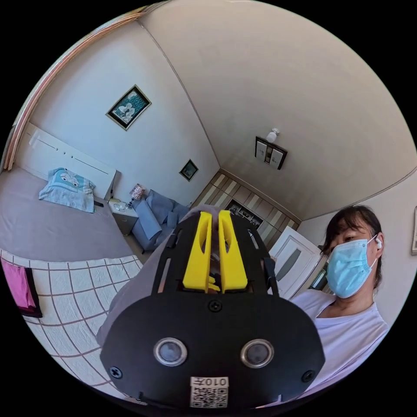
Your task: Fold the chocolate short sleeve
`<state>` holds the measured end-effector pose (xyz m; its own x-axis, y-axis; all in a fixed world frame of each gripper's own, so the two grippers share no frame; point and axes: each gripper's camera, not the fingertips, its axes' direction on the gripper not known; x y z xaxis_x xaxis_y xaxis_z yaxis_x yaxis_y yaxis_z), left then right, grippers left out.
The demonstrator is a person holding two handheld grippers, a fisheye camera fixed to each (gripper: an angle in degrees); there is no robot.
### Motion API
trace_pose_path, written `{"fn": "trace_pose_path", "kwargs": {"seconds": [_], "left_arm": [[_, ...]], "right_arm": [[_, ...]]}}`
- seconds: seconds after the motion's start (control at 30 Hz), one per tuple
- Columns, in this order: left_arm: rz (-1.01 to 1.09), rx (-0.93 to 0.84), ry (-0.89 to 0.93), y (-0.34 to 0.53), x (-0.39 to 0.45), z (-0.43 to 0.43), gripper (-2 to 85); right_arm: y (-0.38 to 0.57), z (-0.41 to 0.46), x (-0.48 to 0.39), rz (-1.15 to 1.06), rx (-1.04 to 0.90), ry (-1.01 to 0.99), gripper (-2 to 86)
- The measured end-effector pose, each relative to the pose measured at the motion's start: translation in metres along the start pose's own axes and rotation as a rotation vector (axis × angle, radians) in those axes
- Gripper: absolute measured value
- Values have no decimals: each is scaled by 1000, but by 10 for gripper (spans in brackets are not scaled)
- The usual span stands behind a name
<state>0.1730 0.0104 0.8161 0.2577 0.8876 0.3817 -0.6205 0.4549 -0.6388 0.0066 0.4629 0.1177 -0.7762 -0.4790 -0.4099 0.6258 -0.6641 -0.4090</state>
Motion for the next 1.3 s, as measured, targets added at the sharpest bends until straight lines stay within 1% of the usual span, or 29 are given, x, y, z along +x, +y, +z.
{"fn": "trace_pose_path", "kwargs": {"seconds": [0.13,0.2,0.27,0.4,0.5,0.53,0.6,0.67,0.7,0.73,0.8,0.87,0.9,0.93,0.97,1.0,1.07,1.17,1.23,1.3], "left_arm": [[30,1,-76,11,-18,-15,6],[-1,5,-95,23,-33,-22,6],[-81,10,-89,42,-56,-25,7],[-129,-10,-43,65,-71,-13,15],[-80,-75,-68,74,-69,-3,32],[-60,-122,-121,79,-74,-2,40],[-61,-207,-173,90,-90,-1,52],[-72,-274,-327,114,-102,-10,65],[-66,-283,-360,120,-101,-12,68],[-37,-299,-407,130,-93,-12,75],[91,-315,-443,135,-61,2,88],[328,-388,-531,136,-7,44,104],[389,-407,-550,137,6,56,107],[503,-444,-562,140,27,78,113],[600,-487,-532,144,42,97,116],[630,-506,-515,146,47,105,117],[709,-588,-415,157,59,134,118],[706,-661,-328,167,58,162,113],[704,-673,-294,171,58,176,101],[721,-694,-174,175,62,188,84]], "right_arm": [[3,-15,18,17,-19,-108,48],[-3,-19,16,-53,-59,-158,44],[-9,-17,12,-100,-98,-190,43],[-21,0,2,-129,-156,-74,40],[-35,-9,13,-43,-104,42,40],[-40,-11,15,-32,-103,53,39],[-56,-6,13,-40,-204,99,39],[-61,1,2,-78,-243,126,39],[-62,8,-7,-105,-271,137,38],[-62,12,-11,-115,-285,146,38],[-61,28,-24,-152,-330,130,38],[-63,39,-34,-182,-348,76,38],[-64,43,-40,-208,-353,45,38],[-65,44,-43,-222,-354,31,38],[-67,45,-49,-246,-351,9,39],[-69,43,-53,-265,-343,-3,39],[-71,37,-55,-282,-330,-11,39],[-73,22,-57,-310,-297,-100,39],[-70,15,-55,-323,-269,-149,40],[-65,9,-43,-276,-235,-184,39]]}}
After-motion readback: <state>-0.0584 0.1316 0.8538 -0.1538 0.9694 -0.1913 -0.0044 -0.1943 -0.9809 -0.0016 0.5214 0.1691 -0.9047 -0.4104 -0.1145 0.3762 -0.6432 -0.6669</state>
